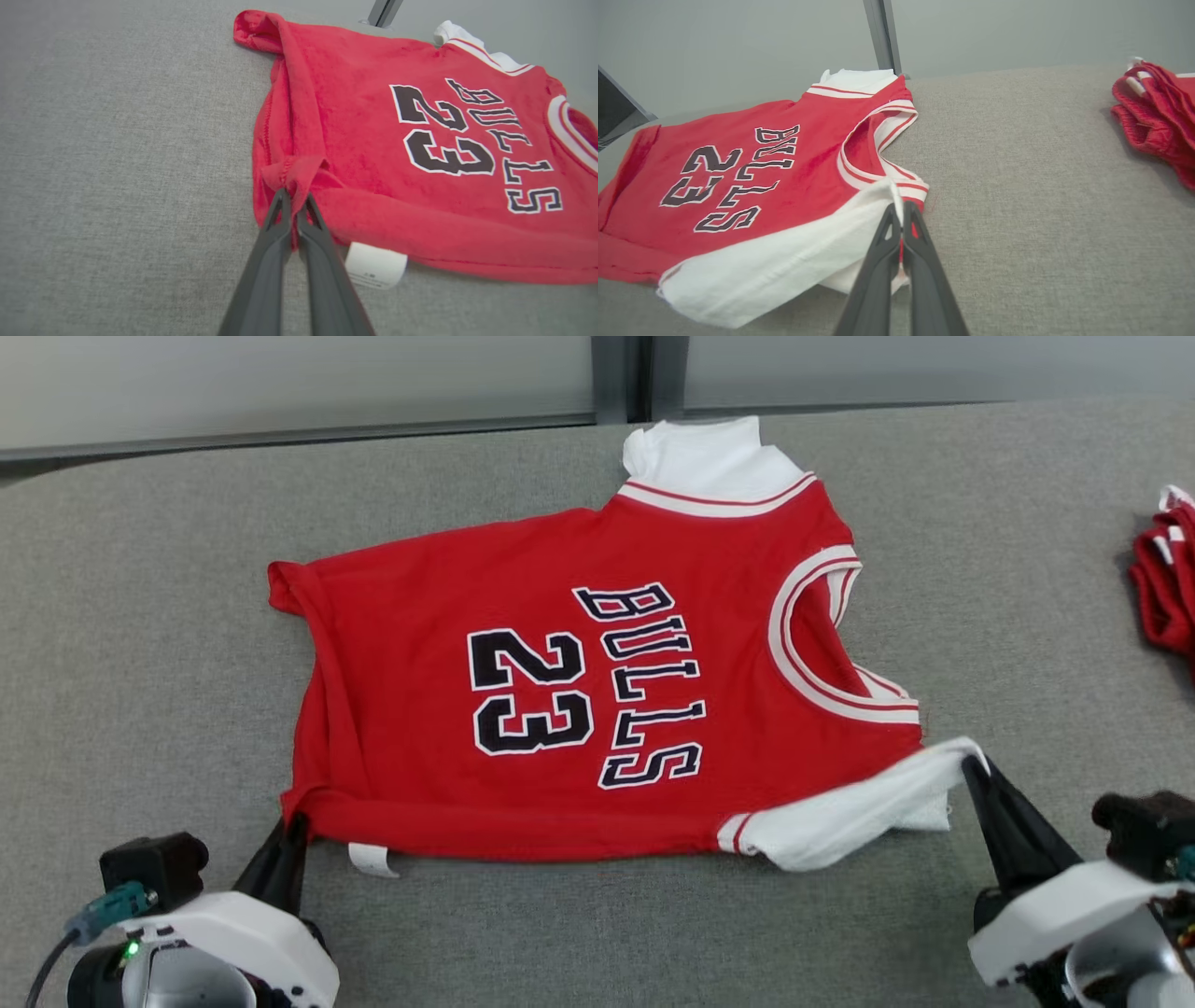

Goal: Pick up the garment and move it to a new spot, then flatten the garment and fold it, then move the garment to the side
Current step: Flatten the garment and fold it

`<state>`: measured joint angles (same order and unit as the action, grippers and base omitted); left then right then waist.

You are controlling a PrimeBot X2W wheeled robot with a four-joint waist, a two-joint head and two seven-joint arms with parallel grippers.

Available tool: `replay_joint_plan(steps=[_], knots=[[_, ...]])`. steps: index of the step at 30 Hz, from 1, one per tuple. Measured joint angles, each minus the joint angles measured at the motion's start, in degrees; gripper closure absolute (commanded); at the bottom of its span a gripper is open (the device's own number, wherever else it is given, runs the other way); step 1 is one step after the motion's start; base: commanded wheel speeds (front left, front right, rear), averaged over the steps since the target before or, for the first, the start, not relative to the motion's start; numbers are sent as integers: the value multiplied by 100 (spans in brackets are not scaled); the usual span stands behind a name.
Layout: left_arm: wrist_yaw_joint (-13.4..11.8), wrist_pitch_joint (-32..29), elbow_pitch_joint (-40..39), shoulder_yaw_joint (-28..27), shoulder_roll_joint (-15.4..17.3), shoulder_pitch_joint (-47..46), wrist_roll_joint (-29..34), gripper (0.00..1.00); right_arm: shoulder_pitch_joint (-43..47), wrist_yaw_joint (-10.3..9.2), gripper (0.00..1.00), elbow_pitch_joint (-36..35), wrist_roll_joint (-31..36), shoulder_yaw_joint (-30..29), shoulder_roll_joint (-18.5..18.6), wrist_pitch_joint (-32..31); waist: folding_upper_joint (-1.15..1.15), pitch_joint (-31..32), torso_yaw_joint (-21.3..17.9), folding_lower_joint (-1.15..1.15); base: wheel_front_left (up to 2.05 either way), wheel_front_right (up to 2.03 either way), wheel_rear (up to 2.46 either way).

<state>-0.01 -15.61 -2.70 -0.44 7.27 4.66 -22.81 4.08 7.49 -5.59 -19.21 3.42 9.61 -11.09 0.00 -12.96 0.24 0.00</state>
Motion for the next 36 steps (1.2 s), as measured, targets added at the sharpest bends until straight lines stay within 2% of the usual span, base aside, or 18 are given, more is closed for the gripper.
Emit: replay_joint_plan(steps=[9, 17, 18, 19, 20, 21, 24, 31, 36], knots=[[213, -83, 695, -122, 58, -938, -465, 100, -1983, 0, 100, 1362, -355, 635, 521, 415, 0, -673, 105, 0, 0, 0, 0], [204, -41, 921, -226, -21, -1180, -726, 100, -2824, 0, 100, 2348, -723, 1193, 658, 887, 0, -805, 189, 0, 0, 0, 0], [213, 4, 953, -233, -62, -1191, -784, 100, -2878, 0, 95, 2432, -762, 1238, 660, 972, 0, -812, 202, 0, 0, 0, 0], [234, 53, 999, -230, -86, -1202, -827, 83, -2921, 0, 79, 2522, -846, 1258, 658, 1067, 0, -815, 211, 0, 0, 0, 0], [258, 84, 1046, -233, -103, -1211, -879, 29, -2949, 0, 55, 2582, -925, 1290, 655, 1187, 0, -816, 218, 0, 0, 0, 0], [311, 269, 1111, -232, -160, -1220, -960, 0, -3008, 0, 0, 2713, -1002, 1404, 650, 1545, 0, -796, 224, 0, 0, 0, 0], [349, 978, 1021, -224, -229, -1260, -806, 0, -3033, 0, 0, 2660, -924, 1401, 690, 2159, 0, -754, 218, 0, 0, 0, 0], [207, 2539, 738, -142, -274, -1362, -94, 0, -2759, 0, 0, 1974, -165, 860, 695, 2547, 0, -611, 229, 0, 0, 0, 0], [16, 2969, 537, -90, -281, -1311, 386, 0, -2079, 0, 0, 1359, 323, 479, 488, 2569, 0, -422, 211, 0, 0, 0, 0]])
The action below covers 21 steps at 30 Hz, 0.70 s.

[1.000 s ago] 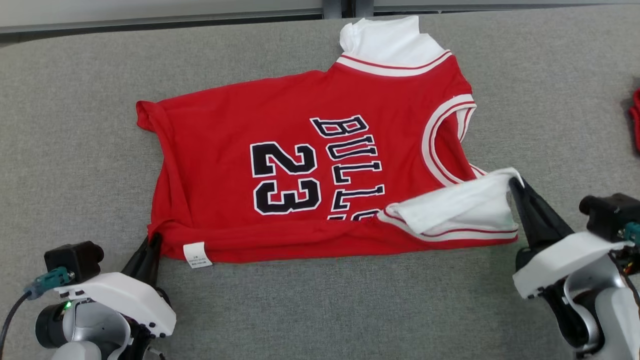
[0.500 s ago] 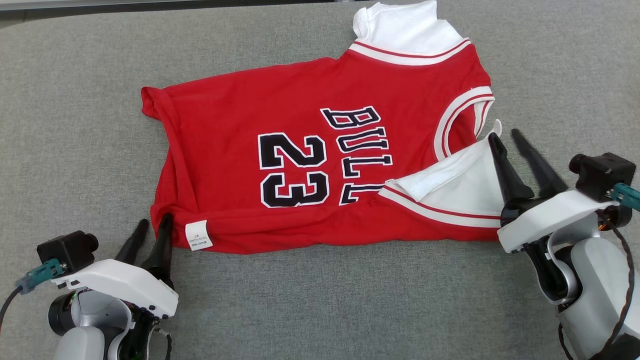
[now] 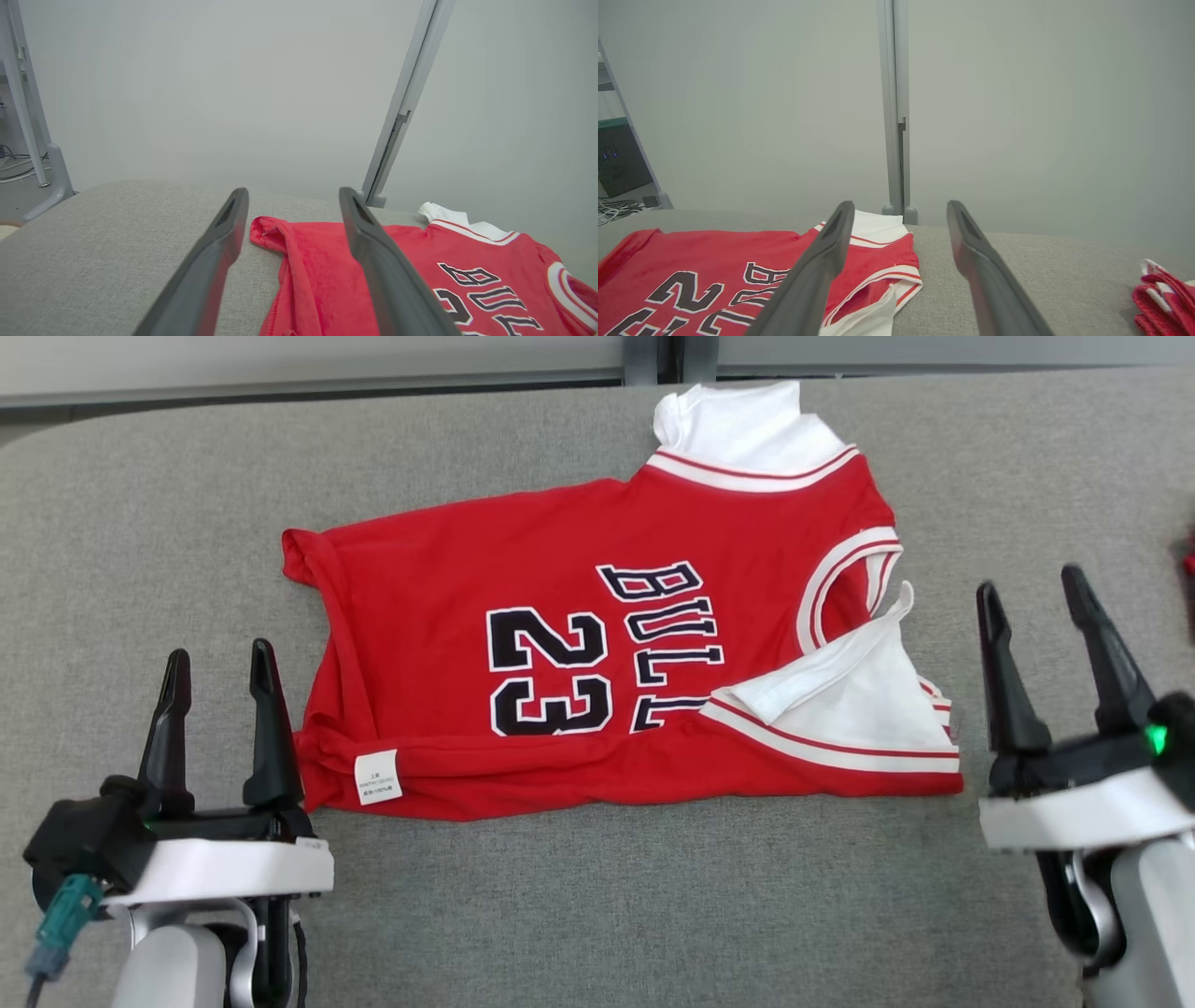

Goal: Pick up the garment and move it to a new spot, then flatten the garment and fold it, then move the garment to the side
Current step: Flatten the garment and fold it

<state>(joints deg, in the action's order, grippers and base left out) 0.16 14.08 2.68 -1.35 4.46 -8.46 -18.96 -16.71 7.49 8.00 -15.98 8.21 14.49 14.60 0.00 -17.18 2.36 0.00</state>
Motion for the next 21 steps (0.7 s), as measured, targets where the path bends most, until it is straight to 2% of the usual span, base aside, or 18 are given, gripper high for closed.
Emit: replay_joint_plan(steps=[5, 13, 21], knots=[[-120, 77, -15, 59, -26, 522, 347, 0, 776, 0, 0, -446, 257, -234, -219, -232, 0, 223, -58, 0, 0, 0, 0], [-100, 90, 145, 221, 51, 1189, 687, 0, 1821, 0, 0, -978, 363, -599, -450, -623, 0, 532, -35, 0, 0, 0, 0], [-107, 91, 309, 267, 77, 1310, 709, 0, 2217, 0, 0, -1283, 411, -686, -658, -811, 0, 708, -33, 0, 0, 0, 0]])
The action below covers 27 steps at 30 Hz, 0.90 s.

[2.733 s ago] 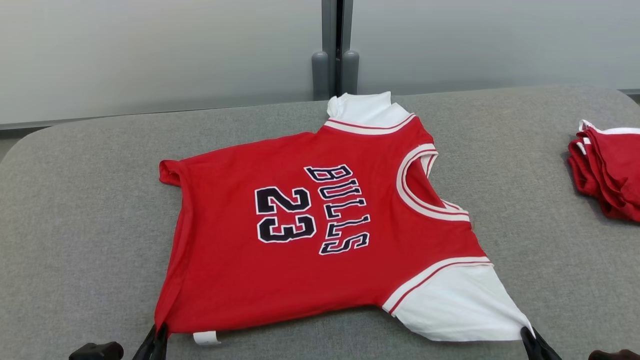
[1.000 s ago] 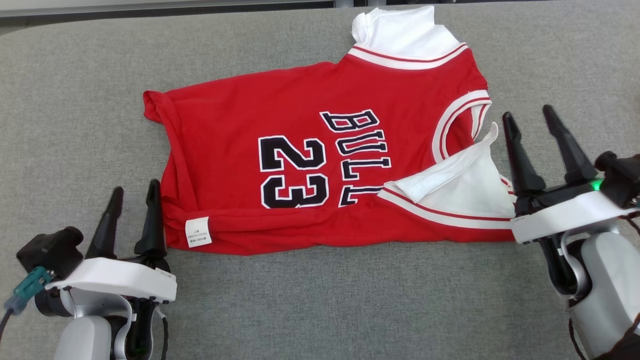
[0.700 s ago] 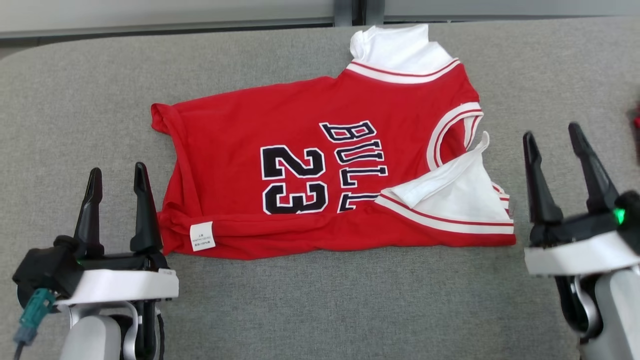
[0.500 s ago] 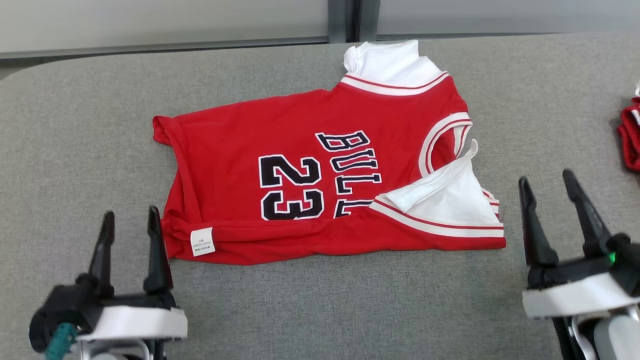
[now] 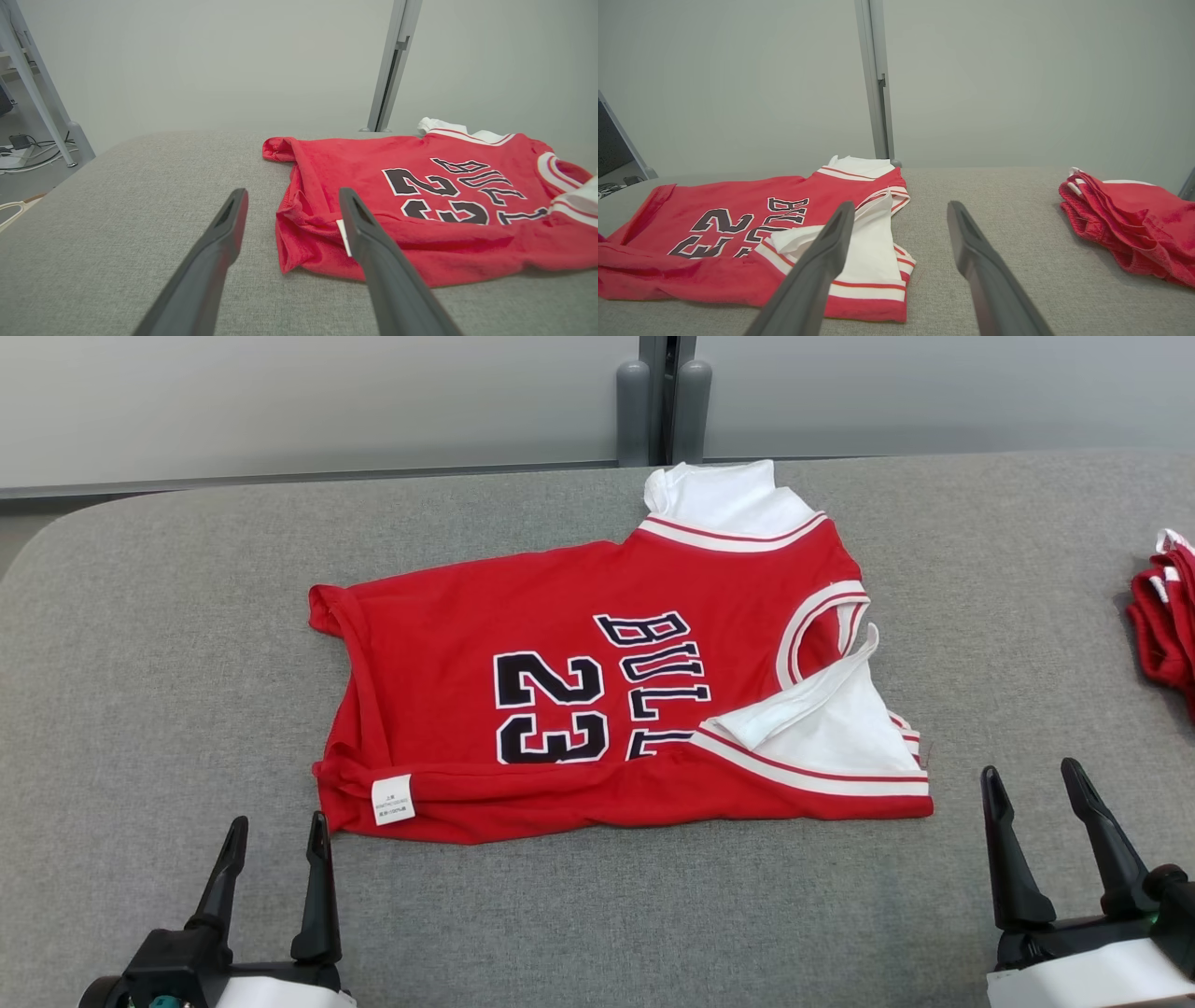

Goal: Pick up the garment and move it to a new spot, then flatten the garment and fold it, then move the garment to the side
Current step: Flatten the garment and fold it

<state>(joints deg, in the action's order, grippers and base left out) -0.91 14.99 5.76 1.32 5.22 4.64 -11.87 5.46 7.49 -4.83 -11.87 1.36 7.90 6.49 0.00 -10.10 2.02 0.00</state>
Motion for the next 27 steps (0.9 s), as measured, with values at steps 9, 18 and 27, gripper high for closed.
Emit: replay_joint_plan(steps=[9, 18, 27], knots=[[21, -1, 92, 0, 62, -22, -59, 0, 16, 0, 0, -34, -18, 8, -32, -42, 0, 5, -13, 0, 0, 0, 0], [137, -216, 426, 121, 63, -154, -215, 0, -76, 0, 0, 112, -80, 90, -41, -99, 0, -121, -4, 0, 0, 0, 0], [391, -446, 1347, 186, -9, -980, -604, 0, -927, 0, 0, 1469, -343, 563, 133, 8, 0, -562, 6, 0, 0, 0, 0]])
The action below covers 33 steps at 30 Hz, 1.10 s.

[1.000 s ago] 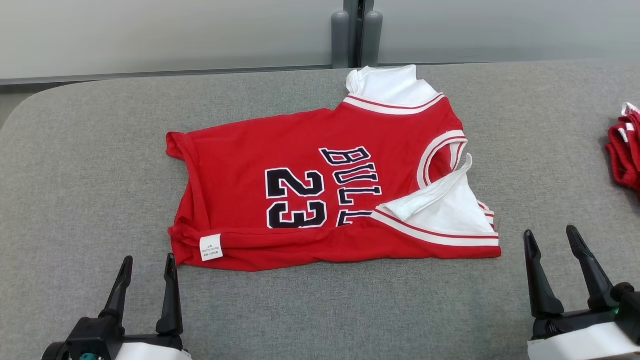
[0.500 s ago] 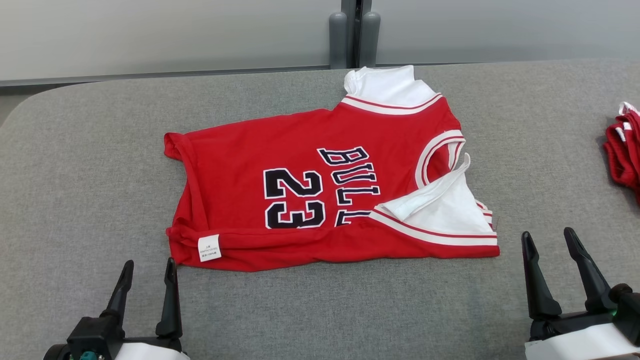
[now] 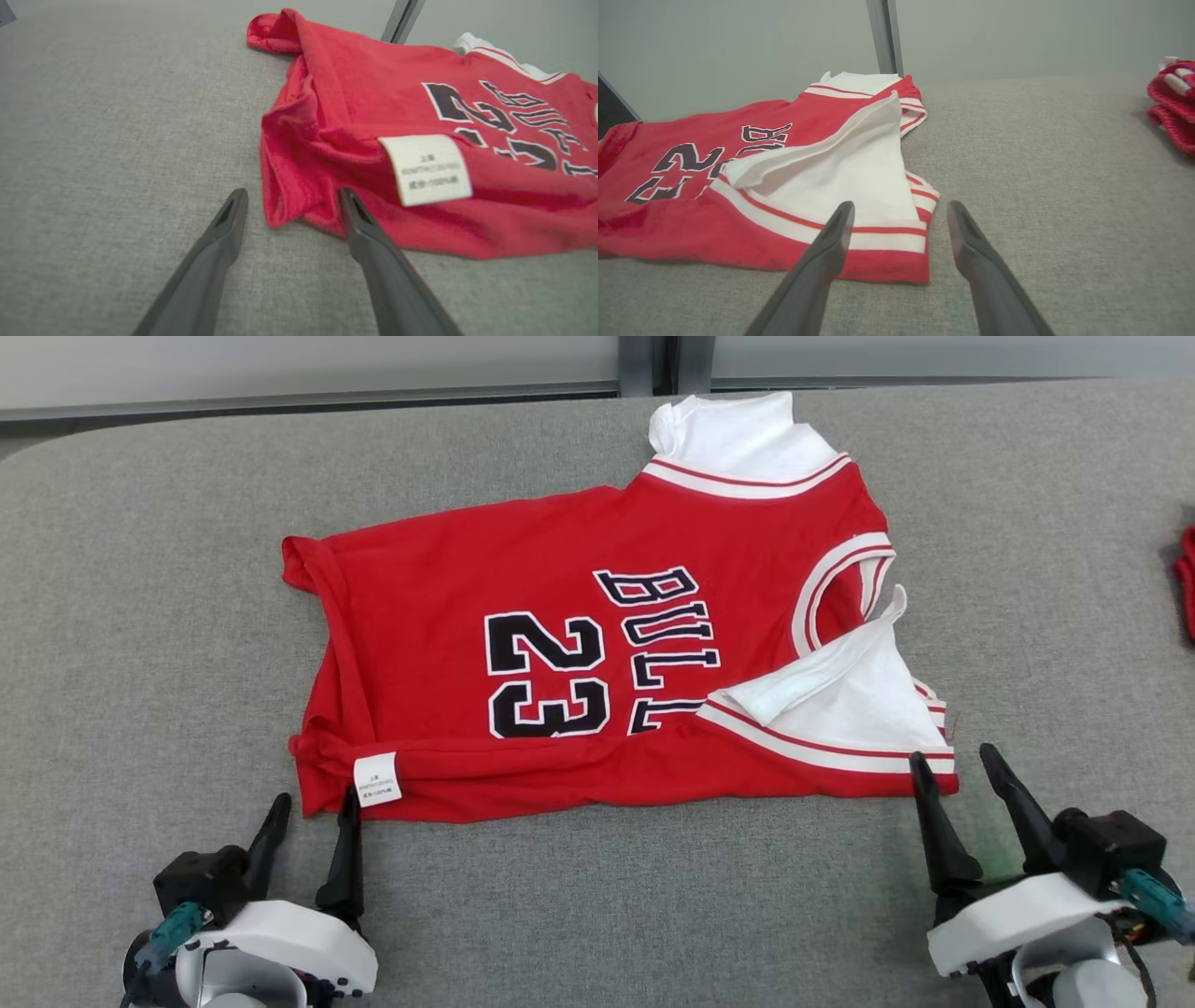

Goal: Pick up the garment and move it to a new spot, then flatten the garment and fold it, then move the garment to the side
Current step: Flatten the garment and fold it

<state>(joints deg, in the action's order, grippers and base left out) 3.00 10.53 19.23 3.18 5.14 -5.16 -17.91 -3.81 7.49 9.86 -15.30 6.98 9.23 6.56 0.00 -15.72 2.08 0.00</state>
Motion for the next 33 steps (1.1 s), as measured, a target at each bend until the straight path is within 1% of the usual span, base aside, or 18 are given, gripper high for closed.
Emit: replay_joint_plan(steps=[3, 7, 8, 9, 10, 11, 12, 13, 14, 15, 20, 26, 29, 33], knots=[[75, -71, 380, -37, -9, -170, -191, 0, -333, 0, 0, 582, -156, 222, 46, 86, 0, -131, 1, 0, 0, 0, 0], [178, -46, 687, -83, -8, -412, -376, 0, -697, 0, 0, 1245, -404, 439, 63, 227, 0, -250, 11, 0, 0, 0, 0], [211, -43, 740, -101, -12, -452, -470, 16, -786, 0, 0, 1370, -450, 488, 64, 265, 0, -273, 15, 0, 0, 0, 0], [252, -32, 775, -103, -19, -488, -554, 16, -866, 0, 0, 1477, -526, 526, 65, 314, 0, -288, 24, 0, 0, 0, 0], [274, -12, 813, -94, -16, -517, -586, 47, -936, 0, 0, 1582, -623, 563, 65, 348, 0, -298, 34, 0, 0, 0, 0], [305, -10, 853, -96, -15, -537, -654, 74, -986, 0, 0, 1670, -672, 603, 77, 368, 0, -302, 41, 0, 0, 0, 0], [330, -10, 875, -91, -13, -552, -734, 100, -1037, 0, 4, 1737, -747, 660, 86, 413, 0, -302, 46, 0, 0, 0, 0], [348, -10, 901, -67, 7, -560, -743, 100, -1077, -1, 69, 1793, -827, 712, 93, 433, 0, -299, 48, 0, 0, 0, 0], [357, -5, 915, -47, 64, -563, -809, 100, -1141, -1, 96, 1882, -958, 793, 124, 502, 0, -290, 56, 0, 0, 0, 0], [381, 9, 907, -21, 104, -558, -813, 100, -1159, -1, 100, 1890, -1036, 842, 138, 523, 0, -283, 61, 0, 0, 0, 0], [399, 5, 606, 9, 192, -326, -844, 100, -1092, 0, 100, 1742, -1341, 902, 241, 646, 0, -230, 92, 0, 0, 0, 0], [289, -233, -147, -9, 369, 136, -836, 100, -478, 4, 100, 1226, -1465, 634, 372, 673, 0, -128, 155, 0, 0, 0, 0], [208, -454, -525, -22, 464, 397, -844, 100, -34, 8, 100, 910, -1396, 461, 304, 564, 0, -40, 157, 0, 0, 0, 0], [89, -831, -932, -51, 582, 750, -880, 100, 577, 8, 100, 515, -1293, 246, 84, 331, 0, 102, 126, 0, 0, 0, 0]])
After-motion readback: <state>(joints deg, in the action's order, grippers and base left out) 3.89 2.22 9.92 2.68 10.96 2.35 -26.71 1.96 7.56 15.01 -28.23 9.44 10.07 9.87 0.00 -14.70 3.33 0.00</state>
